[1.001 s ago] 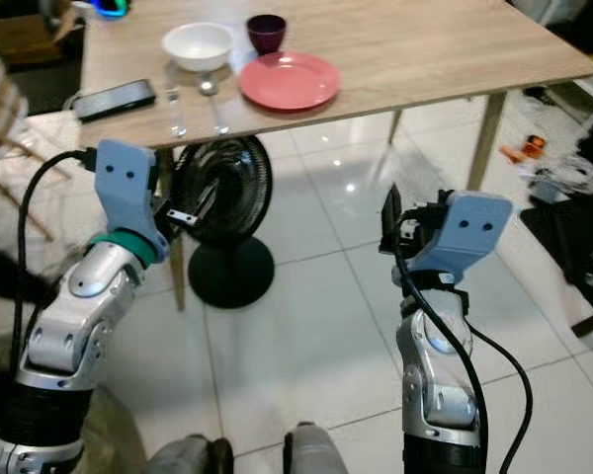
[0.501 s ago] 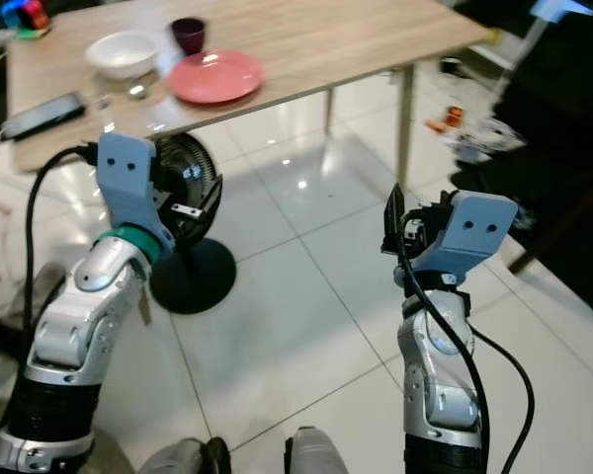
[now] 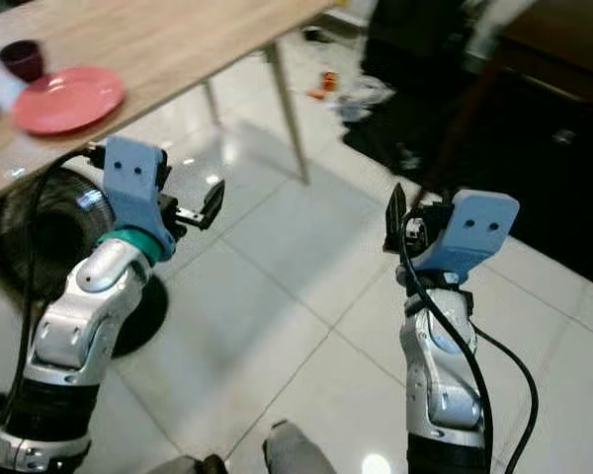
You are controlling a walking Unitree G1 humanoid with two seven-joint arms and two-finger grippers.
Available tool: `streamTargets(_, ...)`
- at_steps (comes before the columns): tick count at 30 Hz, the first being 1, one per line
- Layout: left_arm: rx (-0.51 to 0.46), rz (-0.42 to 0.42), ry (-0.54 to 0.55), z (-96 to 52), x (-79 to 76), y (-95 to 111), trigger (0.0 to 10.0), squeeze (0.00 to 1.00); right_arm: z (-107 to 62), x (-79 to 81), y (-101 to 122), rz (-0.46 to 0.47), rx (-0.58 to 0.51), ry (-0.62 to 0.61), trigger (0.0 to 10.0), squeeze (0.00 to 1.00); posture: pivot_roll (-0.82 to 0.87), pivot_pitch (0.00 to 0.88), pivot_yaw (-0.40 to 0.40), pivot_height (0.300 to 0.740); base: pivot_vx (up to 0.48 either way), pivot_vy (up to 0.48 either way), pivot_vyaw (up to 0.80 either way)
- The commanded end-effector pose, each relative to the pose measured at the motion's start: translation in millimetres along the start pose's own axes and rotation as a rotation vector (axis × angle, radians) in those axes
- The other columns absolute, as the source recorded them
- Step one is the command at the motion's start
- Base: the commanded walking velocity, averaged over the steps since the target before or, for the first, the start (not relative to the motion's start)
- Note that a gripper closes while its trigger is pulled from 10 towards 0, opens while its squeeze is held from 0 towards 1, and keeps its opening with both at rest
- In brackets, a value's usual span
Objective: Setting the table
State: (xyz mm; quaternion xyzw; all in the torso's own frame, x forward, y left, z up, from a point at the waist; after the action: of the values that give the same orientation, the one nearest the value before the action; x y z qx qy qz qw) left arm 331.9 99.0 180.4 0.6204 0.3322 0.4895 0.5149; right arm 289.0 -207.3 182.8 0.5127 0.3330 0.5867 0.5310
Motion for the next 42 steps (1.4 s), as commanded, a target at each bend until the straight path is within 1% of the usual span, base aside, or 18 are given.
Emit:
streamTargets(1,0.078,0.025,-0.026,-2.2,-2.1,-19,10.0,0.00,-4.7,-1.7,-11,-0.006,0.043,-0.011,10.0,0.00,-0.13,0.008,0.118,0.740,0.000,0.000,-0.80)
streamTargets(6,0.093,0.030,-0.041,-4.3,-2.3,-23,10.0,0.00,-6.6,-2.8,-14,-0.007,0.054,-0.015,10.0,0.00,-0.13,0.007,0.117,0.740,0.000,0.000,-0.80)
streamTargets(9,0.086,0.046,-0.052,-5.6,-4.6,-23,10.0,0.00,-7.3,-3.7,-15,-0.009,0.059,-0.018,10.0,0.00,-0.14,0.007,0.117,0.740,0.000,0.000,-0.80)
streamTargets(11,0.071,0.073,-0.061,-6.9,-7.2,-22,10.0,0.00,-7.7,-4.5,-15,-0.011,0.061,-0.020,10.0,0.00,-0.14,0.004,0.118,0.740,0.000,0.000,-0.80)
streamTargets(13,0.071,0.073,-0.061,-6.9,-7.2,-22,10.0,0.00,-7.7,-4.5,-15,-0.011,0.061,-0.020,10.0,0.00,-0.14,0.004,0.118,0.740,0.000,0.000,-0.80)
streamTargets(14,0.030,0.119,-0.104,-9.2,-13.1,-16,10.0,0.00,-7.8,-5.1,-16,-0.012,0.064,-0.021,10.0,0.00,-0.14,0.004,0.117,0.740,0.000,0.000,-0.80)
streamTargets(17,-0.039,0.187,-0.153,-12.2,-20.0,-9,10.0,0.00,-7.9,-5.4,-17,-0.013,0.068,-0.021,10.0,0.00,-0.14,0.003,0.118,0.740,0.000,0.000,-0.80)
streamTargets(18,-0.057,0.200,-0.163,-12.5,-21.8,-7,10.0,0.00,-8.1,-5.6,-17,-0.013,0.069,-0.022,10.0,0.00,-0.14,0.001,0.117,0.740,0.000,0.000,-0.80)
streamTargets(20,-0.063,0.204,-0.166,-12.4,-22.9,-6,10.0,0.00,-8.2,-6.0,-17,-0.012,0.071,-0.023,10.0,0.00,-0.14,0.001,0.117,0.740,0.000,0.000,-0.80)
streamTargets(22,-0.043,0.173,-0.160,-10.2,-23.0,-8,10.0,0.00,-9.0,-6.9,-19,-0.008,0.076,-0.029,10.0,0.00,-0.14,0.000,0.117,0.740,0.000,0.000,-0.80)
streamTargets(27,-0.020,0.137,-0.131,-7.4,-20.2,-10,10.0,0.00,-12.4,-3.5,-24,0.002,0.094,-0.027,10.0,0.00,-0.15,0.000,0.120,0.740,0.000,0.000,-0.80)
streamTargets(30,-0.019,0.132,-0.129,-7.0,-19.9,-10,10.0,0.00,-13.0,-2.1,-25,0.005,0.096,-0.025,10.0,0.00,-0.15,0.000,0.120,0.740,0.000,0.000,-0.80)
streamTargets(31,-0.017,0.118,-0.126,-6.3,-19.6,-10,10.0,0.00,-13.5,-1.0,-25,0.006,0.098,-0.023,10.0,0.00,-0.15,0.000,0.121,0.740,0.000,0.000,-0.80)
streamTargets(33,-0.021,0.054,-0.118,-3.2,-17.6,-7,10.0,0.00,-14.3,-0.3,-26,0.008,0.100,-0.025,10.0,0.00,-0.15,0.000,0.124,0.740,0.000,0.000,-0.80)
streamTargets(34,-0.021,0.054,-0.118,-3.2,-17.6,-7,10.0,0.00,-14.3,-0.3,-26,0.008,0.100,-0.025,10.0,0.00,-0.15,0.000,0.124,0.740,0.000,0.000,-0.80)
streamTargets(36,-0.027,0.010,-0.119,-0.5,-16.6,-5,10.0,0.00,-14.9,-0.5,-26,0.009,0.101,-0.027,10.0,0.00,-0.15,0.000,0.123,0.740,0.000,0.000,-0.80)
streamTargets(39,-0.035,0.005,-0.114,3.7,-15.9,-3,10.0,0.00,-15.5,-1.0,-26,0.006,0.102,-0.028,10.0,0.00,-0.16,0.003,0.123,0.740,0.000,0.000,-0.80)
streamTargets(42,-0.034,0.006,-0.113,4.5,-16.1,-3,10.0,0.00,-15.9,-1.1,-26,0.006,0.102,-0.028,10.0,0.00,-0.16,0.003,0.123,0.740,0.000,0.000,-0.80)
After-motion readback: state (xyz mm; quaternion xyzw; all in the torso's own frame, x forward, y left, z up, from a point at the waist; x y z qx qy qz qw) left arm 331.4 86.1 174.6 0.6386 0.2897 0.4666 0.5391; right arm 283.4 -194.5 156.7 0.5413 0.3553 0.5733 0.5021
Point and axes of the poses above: a point about 5 cm out from each wrist's last joint towards the gripper, its own z axis pointing out of the wrist towards the gripper, its own y axis along the axis of the wrist's last joint, x = y × z, the point moved 2 cm from there along z, pointing out of the wrist towards the gripper, and after that the axes turned 10 degrees about z, right-handed, at the moved point
